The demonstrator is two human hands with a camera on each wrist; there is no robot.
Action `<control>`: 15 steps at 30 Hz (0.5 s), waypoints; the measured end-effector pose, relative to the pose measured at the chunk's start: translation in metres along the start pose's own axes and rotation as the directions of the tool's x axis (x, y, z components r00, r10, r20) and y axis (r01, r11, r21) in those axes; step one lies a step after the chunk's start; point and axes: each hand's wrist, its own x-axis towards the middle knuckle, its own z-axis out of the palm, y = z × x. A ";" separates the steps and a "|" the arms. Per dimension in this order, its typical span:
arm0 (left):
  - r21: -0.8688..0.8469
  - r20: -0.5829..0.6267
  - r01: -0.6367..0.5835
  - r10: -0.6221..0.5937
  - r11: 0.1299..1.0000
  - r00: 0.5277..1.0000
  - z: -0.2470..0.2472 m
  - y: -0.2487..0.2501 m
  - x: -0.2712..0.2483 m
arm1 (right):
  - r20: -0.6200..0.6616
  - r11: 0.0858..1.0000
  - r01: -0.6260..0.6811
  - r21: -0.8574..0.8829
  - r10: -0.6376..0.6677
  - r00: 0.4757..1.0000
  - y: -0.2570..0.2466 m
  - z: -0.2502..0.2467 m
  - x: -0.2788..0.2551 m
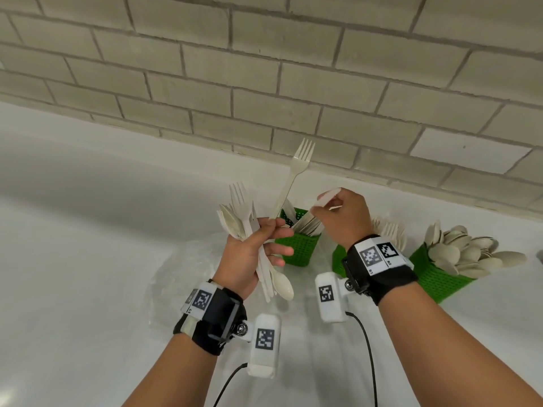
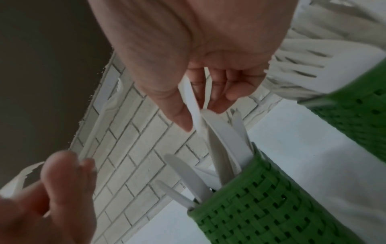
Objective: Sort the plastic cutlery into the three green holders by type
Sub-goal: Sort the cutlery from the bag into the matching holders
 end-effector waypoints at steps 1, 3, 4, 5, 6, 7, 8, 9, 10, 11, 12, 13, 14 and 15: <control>0.012 0.004 0.002 -0.002 1.000 1.000 0.000 -0.001 0.000 | -0.011 1.000 -0.002 -0.005 0.002 1.000 0.001 -0.001 0.000; 0.032 0.013 0.006 -0.007 0.999 1.000 0.001 -0.005 0.000 | -0.053 1.000 0.001 -0.011 -0.002 0.999 0.000 -0.003 -0.003; 0.037 0.019 0.008 -0.009 0.999 1.000 0.001 -0.006 0.000 | -0.082 0.999 0.029 -0.019 -0.030 0.996 -0.003 -0.005 -0.006; 0.041 0.026 0.009 -0.010 0.999 1.000 0.002 -0.007 0.000 | -0.111 0.997 0.073 -0.021 -0.075 0.991 -0.007 -0.006 -0.009; 0.045 0.035 0.010 -0.012 0.999 0.999 0.002 -0.008 0.000 | -0.130 0.993 0.120 -0.009 -0.120 0.984 -0.012 -0.008 -0.012; 0.053 0.046 0.012 -0.014 0.999 0.999 0.003 -0.009 0.000 | -0.136 0.987 0.156 0.031 -0.151 0.979 -0.017 -0.010 -0.016; 0.065 0.061 0.015 -0.019 0.998 0.998 0.003 -0.011 0.000 | -0.128 0.982 0.163 0.097 -0.151 0.980 -0.022 -0.011 -0.021; 0.082 0.081 0.018 -0.024 0.996 0.996 0.004 -0.012 0.000 | -0.106 0.974 0.140 0.177 -0.123 0.987 -0.026 -0.013 -0.025; 0.107 0.108 0.026 -0.037 0.994 0.993 0.004 -0.013 -0.001 | -0.076 0.961 0.100 0.259 -0.083 0.994 -0.031 -0.016 -0.029; 0.141 0.138 0.036 -0.056 0.989 0.989 0.005 -0.015 -0.002 | -0.049 0.937 0.067 0.342 -0.053 0.997 -0.033 -0.020 -0.033; 0.181 0.168 0.045 -0.076 0.982 0.983 0.006 -0.016 -0.003 | -0.044 0.911 0.061 0.407 -0.047 0.998 -0.036 -0.025 -0.036; 0.219 0.192 0.049 -0.092 0.974 0.977 0.008 -0.018 -0.004 | -0.067 0.892 0.077 0.445 -0.052 0.996 -0.037 -0.032 -0.037; 0.247 0.207 0.051 -0.104 0.968 0.973 0.009 -0.020 -0.005 | -0.112 0.879 0.106 0.466 -0.061 0.992 -0.038 -0.041 -0.037; 0.267 0.209 0.047 -0.106 0.963 0.972 0.011 -0.021 -0.006 | -0.167 0.868 0.144 0.475 -0.072 0.983 -0.038 -0.052 -0.037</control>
